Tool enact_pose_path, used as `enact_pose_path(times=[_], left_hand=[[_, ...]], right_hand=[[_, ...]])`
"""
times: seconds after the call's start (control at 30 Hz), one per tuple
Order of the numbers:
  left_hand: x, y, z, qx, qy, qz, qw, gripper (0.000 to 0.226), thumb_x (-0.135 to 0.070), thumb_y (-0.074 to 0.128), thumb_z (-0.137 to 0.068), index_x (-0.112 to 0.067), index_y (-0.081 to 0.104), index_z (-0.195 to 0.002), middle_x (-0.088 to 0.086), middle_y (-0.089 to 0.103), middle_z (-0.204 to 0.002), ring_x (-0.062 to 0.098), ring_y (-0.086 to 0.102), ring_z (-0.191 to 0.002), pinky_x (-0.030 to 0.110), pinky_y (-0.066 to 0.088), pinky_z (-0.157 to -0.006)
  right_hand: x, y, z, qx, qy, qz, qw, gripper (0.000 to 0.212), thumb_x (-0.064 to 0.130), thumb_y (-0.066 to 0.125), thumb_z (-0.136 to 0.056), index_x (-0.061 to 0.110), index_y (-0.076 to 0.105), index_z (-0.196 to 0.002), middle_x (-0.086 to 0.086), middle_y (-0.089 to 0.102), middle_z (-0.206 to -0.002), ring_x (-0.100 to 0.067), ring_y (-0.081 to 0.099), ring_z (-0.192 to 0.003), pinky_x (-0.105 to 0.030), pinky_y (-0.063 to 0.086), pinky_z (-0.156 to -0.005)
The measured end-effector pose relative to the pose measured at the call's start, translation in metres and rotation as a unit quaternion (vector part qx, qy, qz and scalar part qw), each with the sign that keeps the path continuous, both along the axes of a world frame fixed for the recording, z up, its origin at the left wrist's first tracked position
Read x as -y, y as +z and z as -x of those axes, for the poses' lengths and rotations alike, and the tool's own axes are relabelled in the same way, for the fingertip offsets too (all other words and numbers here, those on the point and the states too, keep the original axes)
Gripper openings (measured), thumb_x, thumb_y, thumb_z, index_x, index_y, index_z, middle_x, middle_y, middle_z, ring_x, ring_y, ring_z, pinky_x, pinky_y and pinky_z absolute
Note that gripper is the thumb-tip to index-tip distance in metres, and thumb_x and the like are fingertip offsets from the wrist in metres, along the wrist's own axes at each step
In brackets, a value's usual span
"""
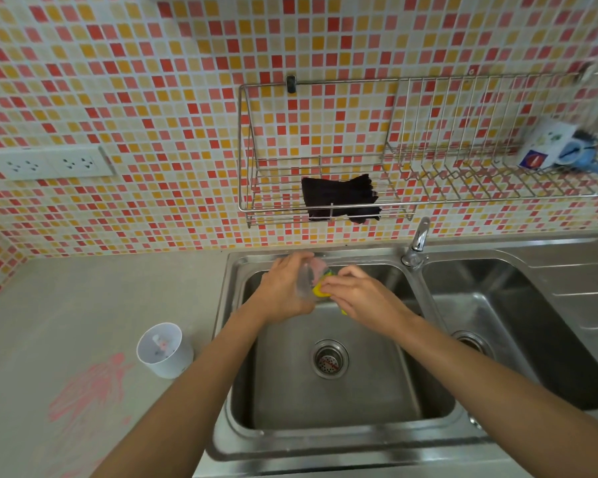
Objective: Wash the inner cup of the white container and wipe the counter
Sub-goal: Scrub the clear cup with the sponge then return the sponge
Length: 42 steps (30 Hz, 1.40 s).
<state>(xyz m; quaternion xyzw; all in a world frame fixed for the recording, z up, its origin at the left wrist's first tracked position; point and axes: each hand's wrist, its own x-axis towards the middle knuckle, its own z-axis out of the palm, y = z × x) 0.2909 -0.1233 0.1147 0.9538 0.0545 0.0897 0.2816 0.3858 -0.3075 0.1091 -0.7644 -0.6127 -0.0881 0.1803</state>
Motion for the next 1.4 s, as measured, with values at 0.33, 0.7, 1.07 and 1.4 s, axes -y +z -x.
enact_pose_path(times=[0.33, 0.7, 1.07, 1.4], left_hand=[[-0.003, -0.011, -0.002, 0.114, 0.013, -0.060, 0.992, 0.079, -0.038, 0.087, -0.059, -0.016, 0.050, -0.125, 0.002, 0.049, -0.121, 0.017, 0.051, -0.107, 0.030, 0.049, -0.086], [-0.008, 0.001, -0.005, 0.079, -0.014, -0.127, 0.989, 0.075, -0.040, 0.082, -0.063, -0.022, 0.051, -0.130, -0.001, 0.054, -0.126, 0.022, 0.049, -0.113, 0.043, 0.048, -0.091], [-0.012, 0.004, -0.011, 0.044, -0.016, -0.157, 0.987, 0.080, -0.039, 0.081, -0.064, -0.022, 0.048, -0.134, 0.001, 0.052, -0.128, 0.023, 0.046, -0.115, 0.043, 0.045, -0.095], [-0.005, -0.004, -0.010, 0.047, -0.011, -0.176, 0.983, 0.072, -0.040, 0.079, -0.066, -0.028, 0.049, -0.132, -0.004, 0.051, -0.130, 0.020, 0.046, -0.117, 0.039, 0.046, -0.094]], right_hand=[[-0.011, 0.007, 0.014, -0.160, -0.047, -0.013, 0.986, 0.027, 0.012, 0.060, -0.091, 0.022, 0.070, -0.114, 0.005, 0.070, -0.111, -0.014, 0.054, -0.101, -0.023, 0.043, -0.089], [-0.020, 0.000, 0.012, -0.119, -0.059, -0.004, 0.991, 0.024, 0.019, 0.061, -0.091, 0.024, 0.071, -0.113, 0.007, 0.070, -0.112, -0.012, 0.045, -0.092, -0.022, 0.036, -0.081], [-0.026, 0.004, 0.015, -0.171, -0.096, -0.022, 0.980, 0.023, 0.017, 0.061, -0.091, 0.023, 0.072, -0.111, 0.006, 0.067, -0.100, -0.013, 0.048, -0.091, -0.022, 0.035, -0.079], [-0.028, -0.002, 0.017, -0.107, -0.120, 0.027, 0.987, 0.021, 0.012, 0.063, -0.088, 0.020, 0.074, -0.103, 0.004, 0.070, -0.092, -0.017, 0.041, -0.086, -0.025, 0.039, -0.078]])
